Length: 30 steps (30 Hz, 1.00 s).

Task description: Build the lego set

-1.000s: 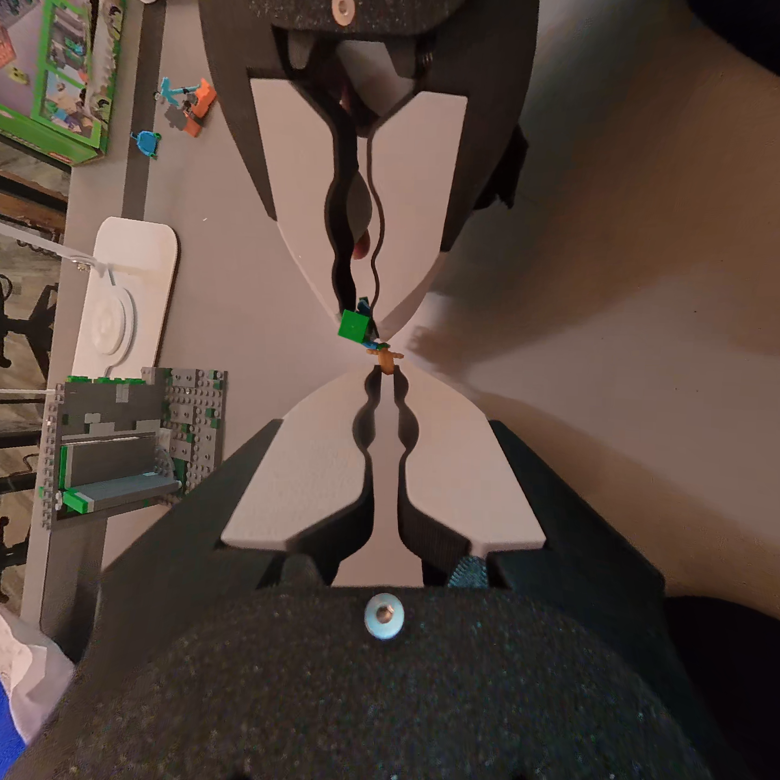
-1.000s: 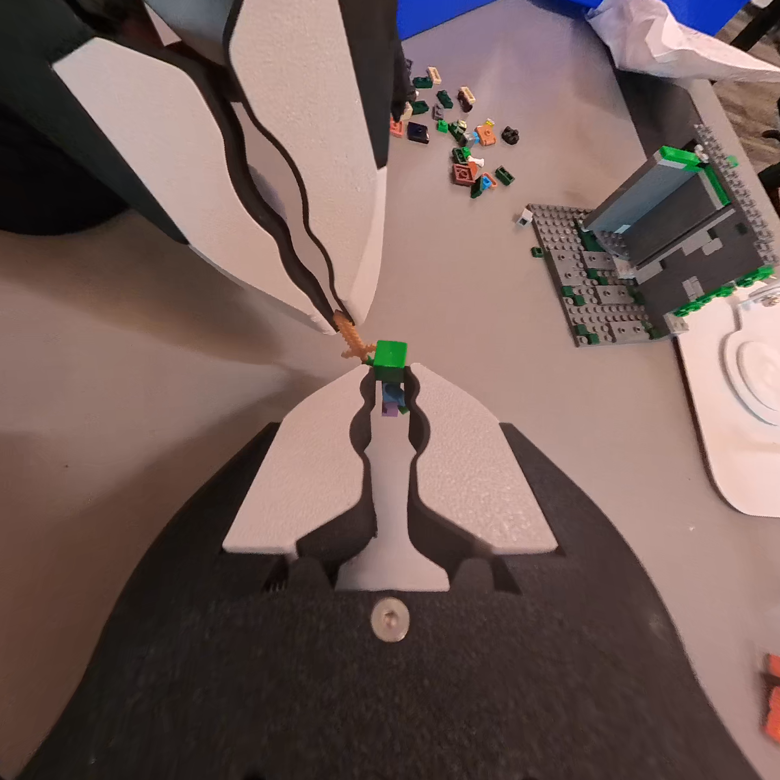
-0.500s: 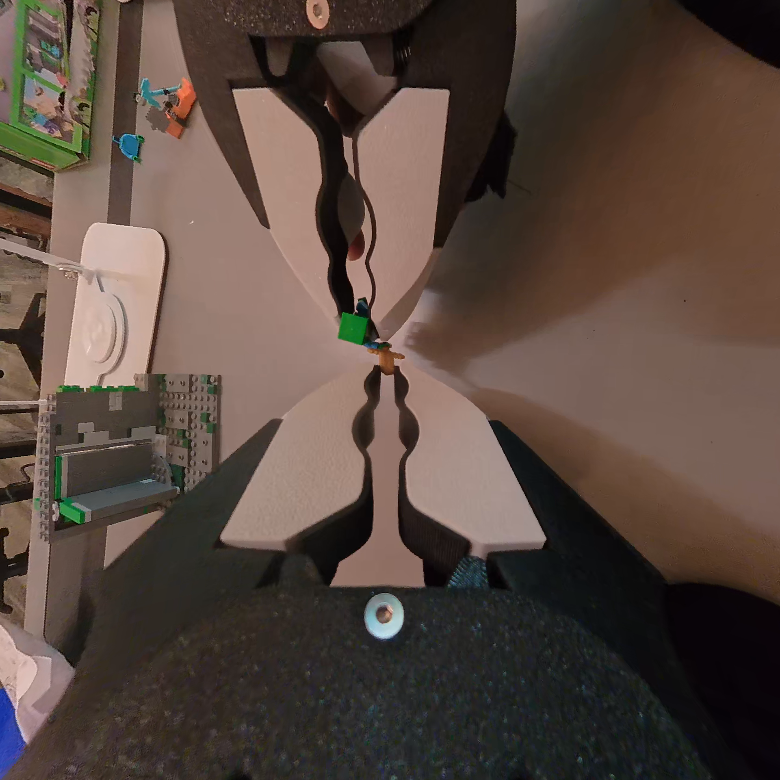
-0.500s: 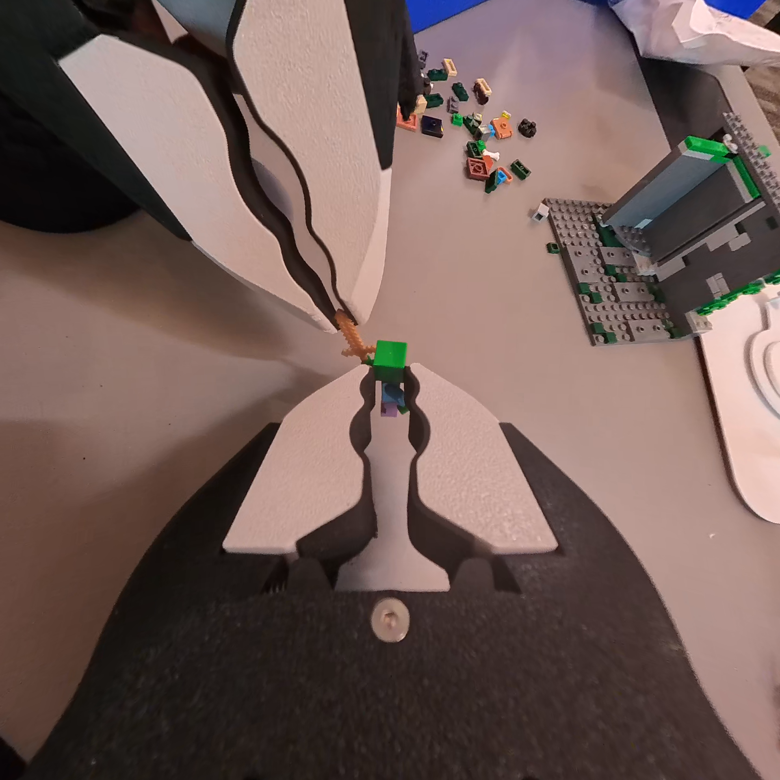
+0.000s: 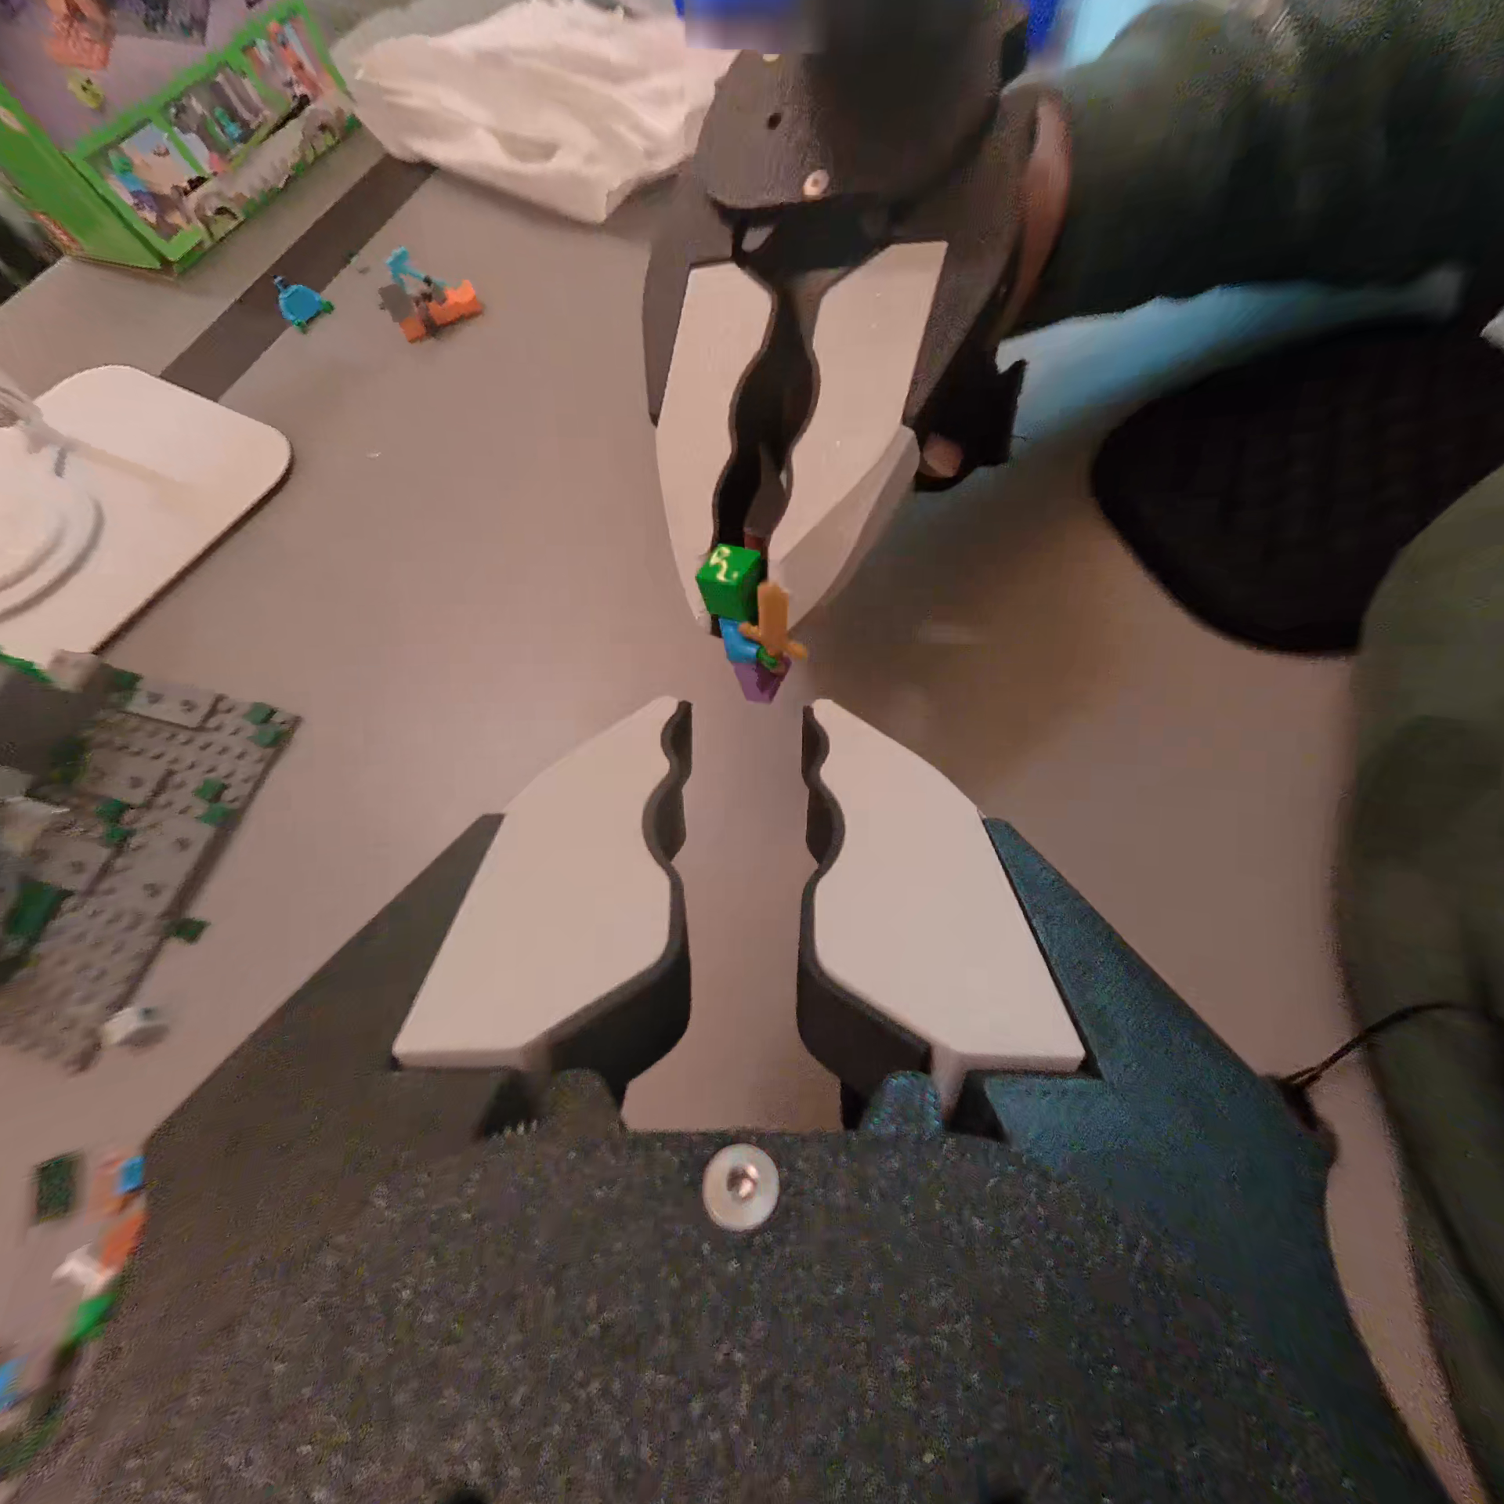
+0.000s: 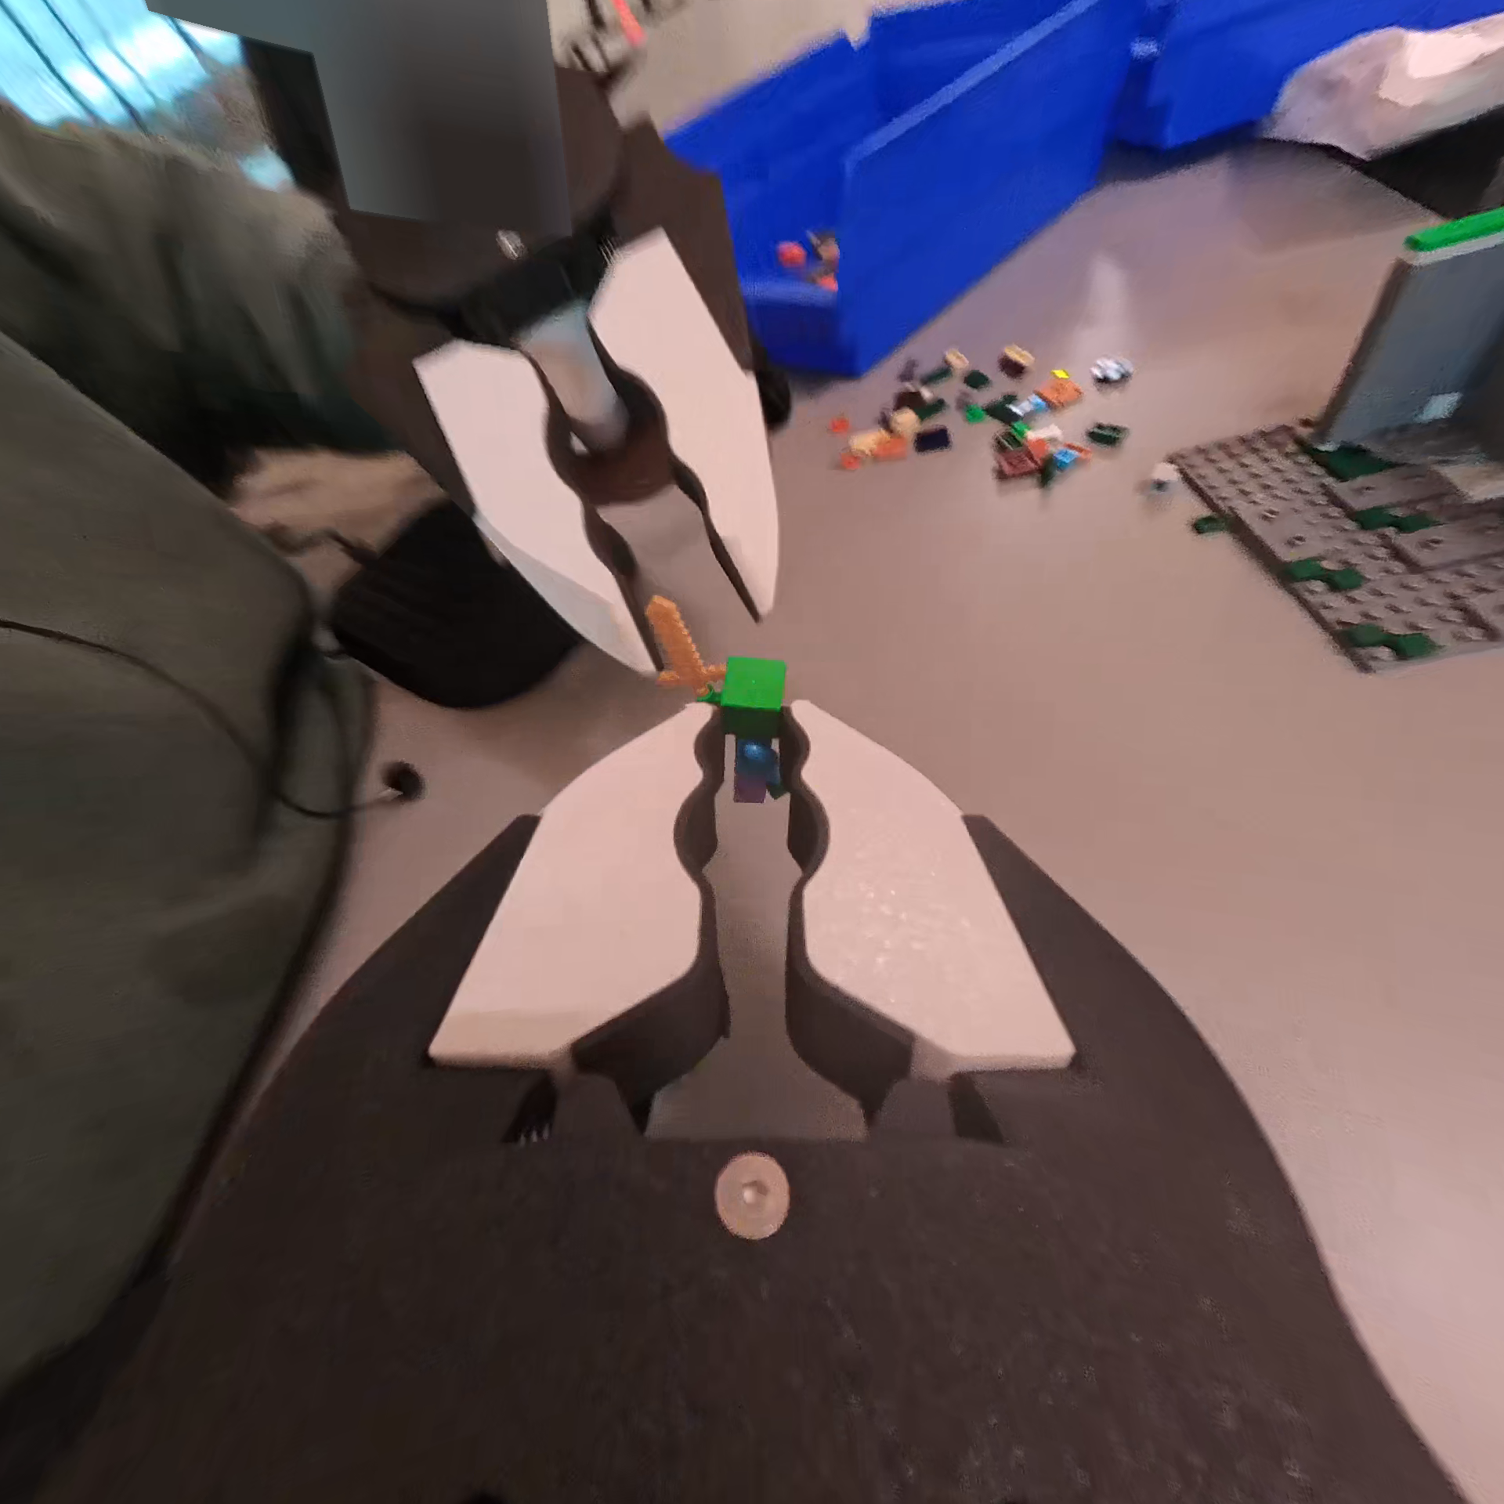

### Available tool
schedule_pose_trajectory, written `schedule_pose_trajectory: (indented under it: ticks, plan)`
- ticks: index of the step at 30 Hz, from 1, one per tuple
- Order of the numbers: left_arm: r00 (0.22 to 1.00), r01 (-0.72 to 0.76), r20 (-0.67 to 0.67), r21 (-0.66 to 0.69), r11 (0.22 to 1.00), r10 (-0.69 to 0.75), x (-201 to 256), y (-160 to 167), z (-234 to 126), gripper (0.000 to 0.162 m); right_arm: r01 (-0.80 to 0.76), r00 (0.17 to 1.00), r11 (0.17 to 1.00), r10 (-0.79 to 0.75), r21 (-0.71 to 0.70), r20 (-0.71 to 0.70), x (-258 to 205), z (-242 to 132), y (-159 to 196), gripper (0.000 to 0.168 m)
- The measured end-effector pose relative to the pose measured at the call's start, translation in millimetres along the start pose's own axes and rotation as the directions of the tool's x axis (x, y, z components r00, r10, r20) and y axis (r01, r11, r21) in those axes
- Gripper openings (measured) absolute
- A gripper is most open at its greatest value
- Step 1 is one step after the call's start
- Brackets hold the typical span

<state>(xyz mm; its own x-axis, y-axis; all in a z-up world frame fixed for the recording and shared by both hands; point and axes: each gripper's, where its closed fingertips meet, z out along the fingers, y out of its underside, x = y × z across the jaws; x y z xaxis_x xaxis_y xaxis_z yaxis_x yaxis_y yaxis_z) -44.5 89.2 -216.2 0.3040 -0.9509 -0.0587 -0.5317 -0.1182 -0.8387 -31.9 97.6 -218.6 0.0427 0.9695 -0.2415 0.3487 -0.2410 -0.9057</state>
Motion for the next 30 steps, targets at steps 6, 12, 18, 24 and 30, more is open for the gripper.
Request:
schedule_pose_trajectory:
  ticks: [6,12,18,24,30]
  plan:
    - [0.987,0.127,-0.118,0.151,0.980,-0.109,14,-11,11,0.025,-0.152,0.972,0.980,0.125,0.128,0.201,-15,-13,-22,0.012]
    - [0.964,0.213,-0.208,0.231,0.949,-0.166,18,-26,18,0.024,-0.171,0.960,0.976,0.134,0.137,0.247,-22,-12,-32,0.012]
    - [0.916,0.340,-0.309,0.256,0.905,-0.257,19,-27,13,0.011,-0.181,0.958,0.980,0.156,0.084,0.240,-24,-6,-34,0.012]
    - [0.819,0.518,-0.438,0.289,0.805,-0.371,17,-32,2,0.008,-0.197,0.958,0.979,0.181,0.052,0.223,-23,-1,-44,0.017]
    - [0.811,0.538,-0.445,0.311,0.783,-0.381,14,-34,-4,0.008,-0.162,0.977,0.985,0.151,0.066,0.148,-17,-7,-60,0.019]
